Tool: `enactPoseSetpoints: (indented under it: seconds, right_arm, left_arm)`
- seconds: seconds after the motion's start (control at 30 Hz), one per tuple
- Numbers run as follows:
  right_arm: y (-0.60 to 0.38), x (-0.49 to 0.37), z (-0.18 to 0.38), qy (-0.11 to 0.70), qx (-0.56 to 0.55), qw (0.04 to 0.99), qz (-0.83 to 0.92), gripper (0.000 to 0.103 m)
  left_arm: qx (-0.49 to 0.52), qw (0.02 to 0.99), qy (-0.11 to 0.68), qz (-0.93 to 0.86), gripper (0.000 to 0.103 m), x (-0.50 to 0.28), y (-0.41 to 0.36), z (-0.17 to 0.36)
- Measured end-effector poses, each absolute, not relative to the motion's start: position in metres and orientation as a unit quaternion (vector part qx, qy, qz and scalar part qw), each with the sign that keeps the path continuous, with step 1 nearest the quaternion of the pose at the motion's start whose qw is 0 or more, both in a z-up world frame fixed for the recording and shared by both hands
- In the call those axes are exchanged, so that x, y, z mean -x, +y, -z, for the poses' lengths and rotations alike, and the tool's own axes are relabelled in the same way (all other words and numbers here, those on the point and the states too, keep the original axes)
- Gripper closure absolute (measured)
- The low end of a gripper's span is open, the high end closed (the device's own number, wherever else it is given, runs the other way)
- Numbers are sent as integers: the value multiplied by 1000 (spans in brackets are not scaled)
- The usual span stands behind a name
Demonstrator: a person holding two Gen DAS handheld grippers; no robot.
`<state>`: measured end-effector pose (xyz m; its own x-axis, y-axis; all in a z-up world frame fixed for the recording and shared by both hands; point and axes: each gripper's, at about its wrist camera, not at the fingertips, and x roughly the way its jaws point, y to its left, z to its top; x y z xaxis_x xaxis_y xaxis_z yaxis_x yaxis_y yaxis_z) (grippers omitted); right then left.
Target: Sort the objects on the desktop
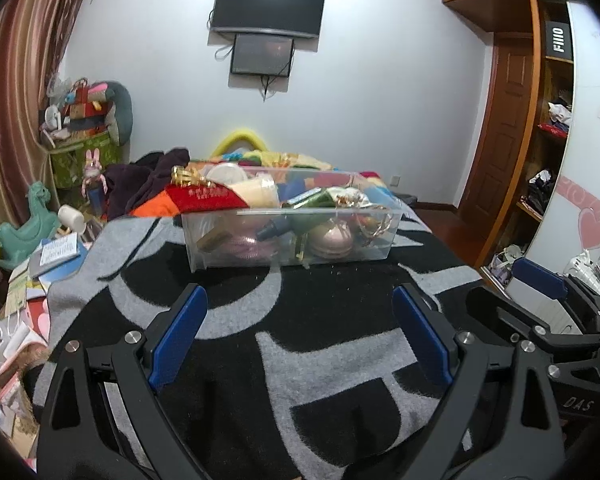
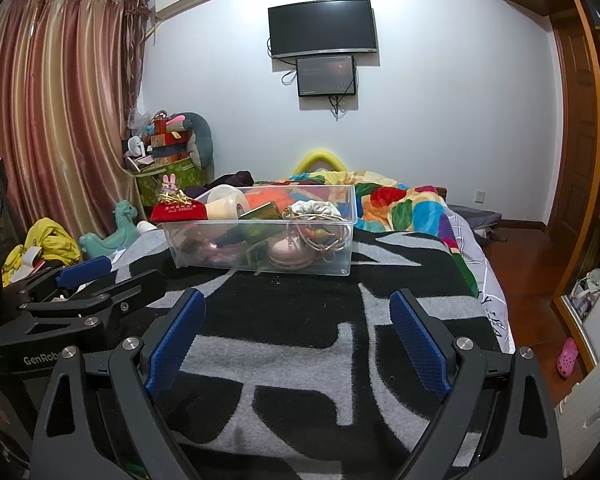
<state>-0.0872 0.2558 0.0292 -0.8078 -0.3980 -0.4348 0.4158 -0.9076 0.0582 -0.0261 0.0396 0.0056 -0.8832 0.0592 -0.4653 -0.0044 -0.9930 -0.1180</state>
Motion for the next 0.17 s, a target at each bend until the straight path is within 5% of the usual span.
enactPoseSetpoints:
  seconds: [0.17]
  right_arm:
    - [256, 87, -29, 16, -227, 215, 950, 10]
  left_arm:
    - [239, 16, -57, -969, 8, 25, 40, -9]
